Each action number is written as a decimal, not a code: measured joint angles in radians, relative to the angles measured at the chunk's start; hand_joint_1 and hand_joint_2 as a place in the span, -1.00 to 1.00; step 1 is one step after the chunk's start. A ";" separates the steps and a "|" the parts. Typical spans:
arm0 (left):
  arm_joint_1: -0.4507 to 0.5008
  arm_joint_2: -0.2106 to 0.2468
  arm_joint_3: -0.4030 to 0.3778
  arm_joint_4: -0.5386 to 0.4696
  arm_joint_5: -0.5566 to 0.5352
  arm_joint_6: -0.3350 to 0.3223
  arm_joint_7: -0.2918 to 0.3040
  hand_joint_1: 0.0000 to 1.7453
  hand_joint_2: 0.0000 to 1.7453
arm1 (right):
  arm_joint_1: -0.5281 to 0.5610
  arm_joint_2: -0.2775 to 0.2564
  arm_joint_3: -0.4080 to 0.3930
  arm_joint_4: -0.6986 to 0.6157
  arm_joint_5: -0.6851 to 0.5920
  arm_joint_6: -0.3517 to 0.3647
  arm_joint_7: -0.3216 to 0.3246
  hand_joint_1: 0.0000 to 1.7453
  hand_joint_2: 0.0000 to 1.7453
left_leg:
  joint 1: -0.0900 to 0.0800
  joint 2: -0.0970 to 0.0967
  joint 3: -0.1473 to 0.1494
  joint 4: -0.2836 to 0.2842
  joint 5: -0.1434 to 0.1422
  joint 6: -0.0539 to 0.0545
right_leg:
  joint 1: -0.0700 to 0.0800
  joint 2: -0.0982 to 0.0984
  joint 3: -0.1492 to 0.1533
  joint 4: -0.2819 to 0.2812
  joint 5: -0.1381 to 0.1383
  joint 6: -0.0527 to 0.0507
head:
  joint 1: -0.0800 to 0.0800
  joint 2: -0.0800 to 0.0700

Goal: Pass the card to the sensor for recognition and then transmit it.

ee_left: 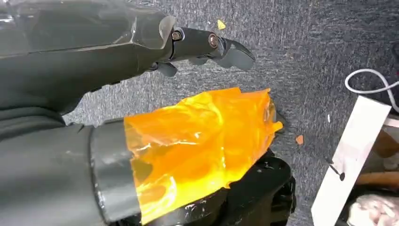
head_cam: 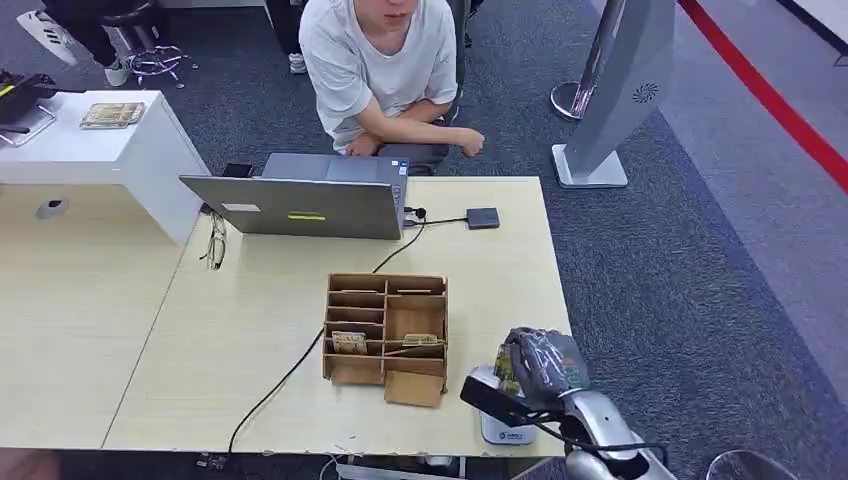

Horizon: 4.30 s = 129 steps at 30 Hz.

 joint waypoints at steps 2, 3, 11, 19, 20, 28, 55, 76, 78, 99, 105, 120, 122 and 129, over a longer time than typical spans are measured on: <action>0.001 -0.003 0.000 -0.007 -0.006 -0.001 0.001 -1.00 -1.00 | 0.000 0.003 0.006 0.000 0.028 -0.005 0.004 1.00 1.00 | 0.000 0.000 0.000 0.000 0.000 0.000 | 0.000 0.000 0.000 0.000 0.000 0.000 | 0.000 0.000; 0.002 -0.004 0.000 -0.010 -0.009 -0.003 0.003 -1.00 -1.00 | 0.001 0.004 0.010 0.000 0.044 -0.009 0.009 1.00 1.00 | 0.000 0.000 0.000 0.000 0.000 0.000 | 0.000 0.000 0.000 0.000 0.000 0.000 | 0.000 0.000; 0.004 -0.019 0.010 -0.035 -0.061 -0.037 0.010 -1.00 -1.00 | 0.005 0.015 0.048 0.002 0.173 -0.018 0.027 1.00 1.00 | 0.000 0.000 0.000 0.000 0.000 0.000 | 0.000 0.000 0.000 0.000 0.000 0.000 | 0.000 0.000; -0.002 -0.034 0.053 -0.037 -0.116 -0.064 0.008 -1.00 -1.00 | 0.005 0.016 0.055 0.029 0.234 -0.013 0.033 1.00 1.00 | 0.000 0.000 0.000 0.000 0.000 0.000 | 0.000 0.000 0.000 0.000 0.000 0.000 | 0.000 0.000; -0.003 -0.036 0.058 -0.038 -0.123 -0.069 0.008 -1.00 -1.00 | 0.005 0.016 0.055 0.033 0.235 -0.011 0.034 1.00 1.00 | 0.000 0.000 0.000 0.000 0.000 0.000 | 0.000 0.000 0.000 0.000 0.000 0.000 | 0.000 0.000; -0.005 -0.052 0.088 -0.047 -0.148 -0.084 0.008 -1.00 -1.00 | 0.005 0.016 0.061 0.061 0.251 -0.015 0.041 1.00 1.00 | 0.000 0.000 0.000 0.000 0.000 0.000 | 0.000 0.000 0.000 0.000 0.000 0.000 | 0.000 0.000; -0.006 -0.095 0.178 -0.089 -0.219 -0.130 0.018 -1.00 -1.00 | 0.016 0.060 0.067 0.110 0.248 -0.047 0.052 1.00 1.00 | 0.000 0.000 0.001 0.000 0.000 0.000 | 0.000 0.000 0.000 0.000 0.000 0.000 | 0.000 0.000; -0.005 -0.100 0.194 -0.097 -0.232 -0.140 0.018 -1.00 -1.00 | 0.015 0.069 0.067 0.114 0.249 -0.047 0.052 1.00 1.00 | 0.000 0.000 0.001 0.000 0.000 0.000 | 0.000 0.000 0.000 0.000 0.000 0.000 | 0.000 0.000; -0.005 -0.100 0.194 -0.097 -0.232 -0.142 0.018 -1.00 -1.00 | 0.015 0.069 0.067 0.114 0.249 -0.047 0.052 1.00 1.00 | 0.000 0.000 0.001 0.000 0.000 0.000 | 0.000 0.000 0.000 0.000 0.000 0.000 | 0.000 0.000; -0.004 -0.101 0.195 -0.103 -0.232 -0.144 0.018 -1.00 -1.00 | 0.014 0.069 0.067 0.114 0.249 -0.047 0.052 1.00 1.00 | 0.000 0.000 0.001 0.000 0.000 0.000 | 0.000 0.000 0.000 0.000 0.000 0.000 | 0.000 0.000; -0.004 -0.101 0.195 -0.105 -0.232 -0.146 0.019 -1.00 -1.00 | 0.014 0.070 0.067 0.114 0.249 -0.045 0.052 1.00 1.00 | 0.000 0.000 0.001 0.000 0.000 0.000 | 0.000 0.000 0.000 0.000 0.000 0.000 | 0.000 0.000; -0.004 -0.101 0.195 -0.106 -0.232 -0.146 0.019 -1.00 -1.00 | 0.014 0.071 0.067 0.114 0.249 -0.045 0.052 1.00 1.00 | 0.000 0.000 0.001 0.000 0.000 0.000 | 0.000 0.000 0.000 0.000 0.000 0.000 | 0.000 0.000; -0.004 -0.101 0.195 -0.106 -0.232 -0.146 0.019 -1.00 -1.00 | 0.014 0.072 0.067 0.114 0.249 -0.044 0.051 1.00 1.00 | 0.000 0.000 0.001 0.000 0.000 0.000 | 0.000 0.000 0.000 0.000 0.000 0.000 | 0.000 0.000; -0.004 -0.101 0.195 -0.106 -0.232 -0.147 0.019 -1.00 -1.00 | 0.013 0.073 0.067 0.114 0.249 -0.044 0.050 1.00 1.00 | 0.000 0.000 0.001 0.000 0.000 0.000 | 0.000 0.000 0.000 0.000 0.000 0.000 | 0.000 0.000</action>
